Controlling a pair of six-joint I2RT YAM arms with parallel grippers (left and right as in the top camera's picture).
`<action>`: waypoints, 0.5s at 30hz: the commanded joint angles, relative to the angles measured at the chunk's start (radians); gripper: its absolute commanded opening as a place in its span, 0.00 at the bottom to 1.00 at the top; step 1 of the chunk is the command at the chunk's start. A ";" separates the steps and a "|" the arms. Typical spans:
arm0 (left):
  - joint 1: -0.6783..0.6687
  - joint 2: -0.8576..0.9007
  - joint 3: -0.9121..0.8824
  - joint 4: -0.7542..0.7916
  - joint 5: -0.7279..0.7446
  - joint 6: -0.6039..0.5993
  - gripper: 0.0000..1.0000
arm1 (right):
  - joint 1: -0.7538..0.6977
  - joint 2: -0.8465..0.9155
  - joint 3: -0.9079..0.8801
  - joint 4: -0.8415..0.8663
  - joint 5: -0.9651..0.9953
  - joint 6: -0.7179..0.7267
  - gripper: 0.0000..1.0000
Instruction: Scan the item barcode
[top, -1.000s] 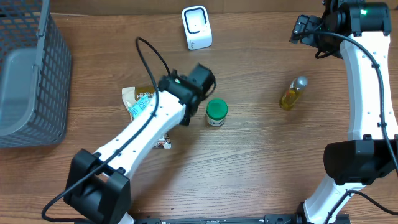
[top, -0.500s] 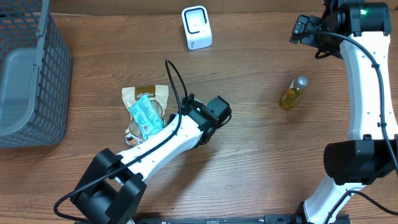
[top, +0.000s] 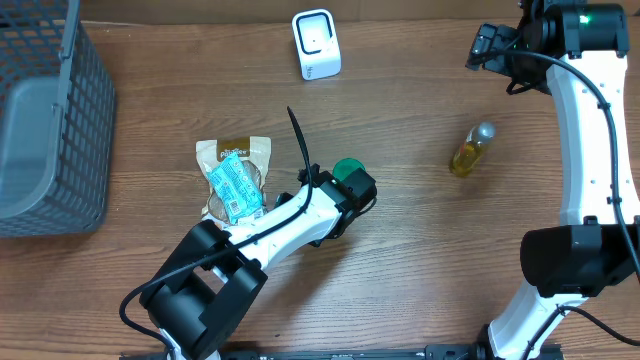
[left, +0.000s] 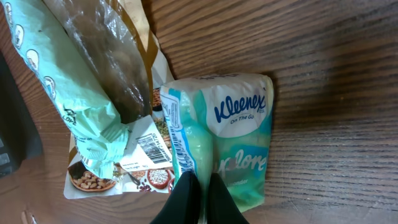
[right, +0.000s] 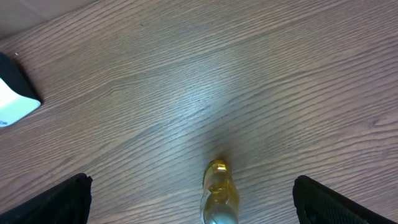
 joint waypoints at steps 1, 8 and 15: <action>-0.010 0.008 -0.002 0.002 -0.020 -0.023 0.15 | -0.006 -0.009 0.010 0.006 0.001 0.000 1.00; -0.010 0.008 0.016 -0.039 -0.005 -0.023 0.25 | -0.006 -0.009 0.010 0.006 0.001 0.000 1.00; -0.009 0.006 0.112 -0.094 0.039 -0.026 0.27 | -0.006 -0.009 0.010 0.006 0.001 0.000 1.00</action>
